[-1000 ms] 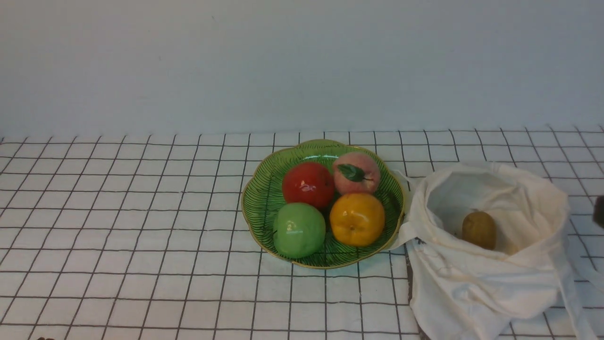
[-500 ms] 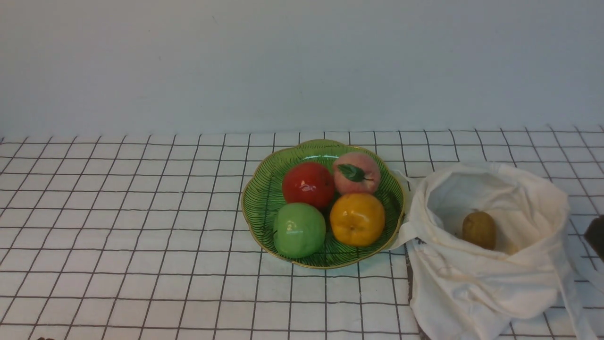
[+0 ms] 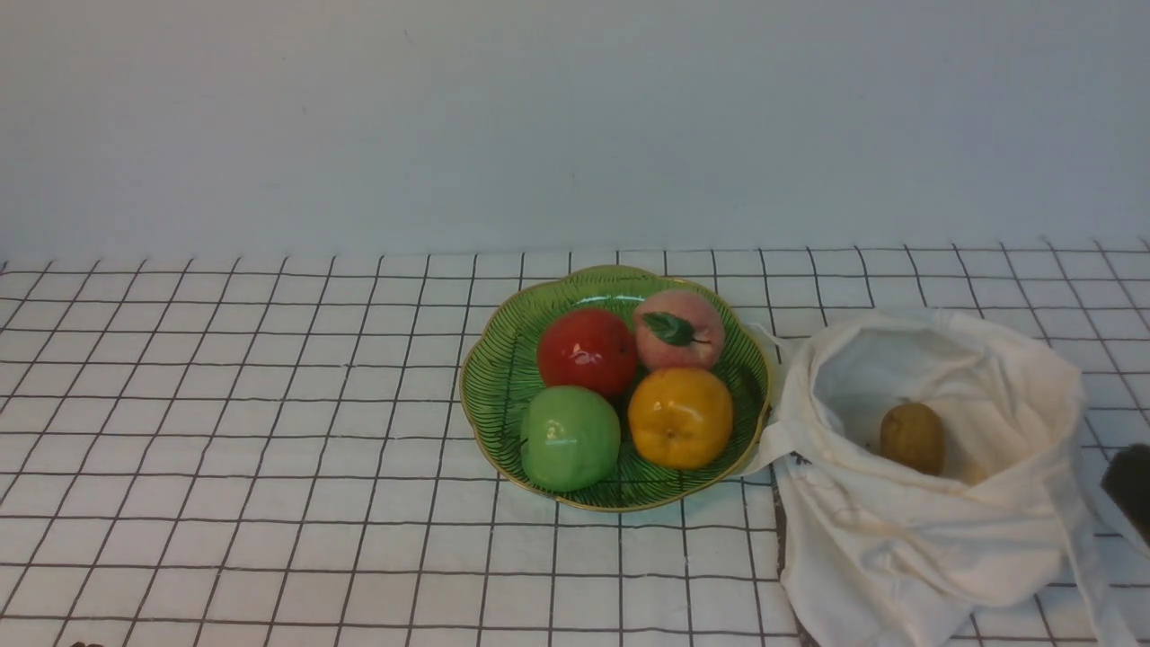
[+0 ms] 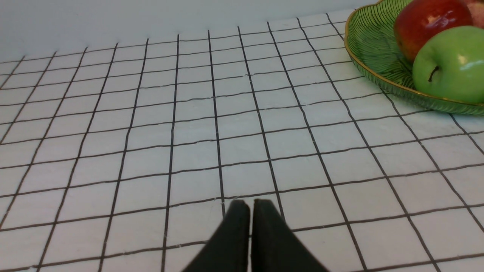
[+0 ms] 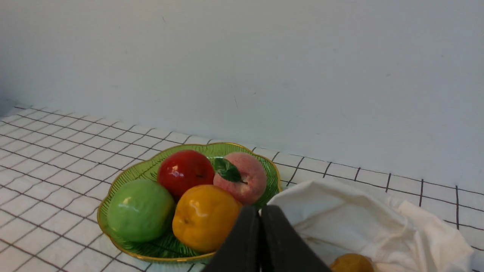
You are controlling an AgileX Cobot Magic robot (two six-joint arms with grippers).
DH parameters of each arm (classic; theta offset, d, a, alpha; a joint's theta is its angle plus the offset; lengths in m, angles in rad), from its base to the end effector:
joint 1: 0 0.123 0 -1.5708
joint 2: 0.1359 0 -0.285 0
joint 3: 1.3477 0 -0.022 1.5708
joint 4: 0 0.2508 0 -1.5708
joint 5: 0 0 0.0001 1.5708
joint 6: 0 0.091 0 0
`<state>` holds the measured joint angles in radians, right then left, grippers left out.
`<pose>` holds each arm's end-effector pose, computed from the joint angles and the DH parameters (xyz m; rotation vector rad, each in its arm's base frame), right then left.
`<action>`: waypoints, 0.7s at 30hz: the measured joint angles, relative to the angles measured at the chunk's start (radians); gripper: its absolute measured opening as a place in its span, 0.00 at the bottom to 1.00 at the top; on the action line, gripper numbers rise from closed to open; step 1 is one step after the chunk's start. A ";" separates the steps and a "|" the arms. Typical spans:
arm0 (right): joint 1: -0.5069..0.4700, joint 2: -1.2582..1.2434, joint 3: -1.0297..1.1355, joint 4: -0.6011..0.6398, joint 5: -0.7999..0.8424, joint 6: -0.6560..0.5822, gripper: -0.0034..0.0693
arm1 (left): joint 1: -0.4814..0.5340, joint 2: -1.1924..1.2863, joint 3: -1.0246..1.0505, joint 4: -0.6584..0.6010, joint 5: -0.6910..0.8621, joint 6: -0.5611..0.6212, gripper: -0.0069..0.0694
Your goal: Take the fruit out of the bag on the white checkered tablecloth and place them on the plate.
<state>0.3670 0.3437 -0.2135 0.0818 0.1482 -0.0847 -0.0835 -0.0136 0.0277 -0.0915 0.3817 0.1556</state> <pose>0.0817 0.0326 0.2484 -0.3349 1.7376 0.2743 0.0519 -0.0075 0.1704 0.1679 1.8704 -0.0408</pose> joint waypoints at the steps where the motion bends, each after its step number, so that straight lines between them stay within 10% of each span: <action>1: -0.011 -0.020 0.014 -0.007 0.001 0.004 0.03 | 0.000 0.000 0.000 0.000 0.000 0.000 0.08; 21: -0.291 -0.351 0.239 -0.059 0.214 0.104 0.03 | 0.000 0.000 0.000 0.000 0.000 0.000 0.08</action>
<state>0.0756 -0.0075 0.0251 0.0225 0.3621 0.0188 -0.0835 -0.0136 0.0277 -0.0915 0.3817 0.1556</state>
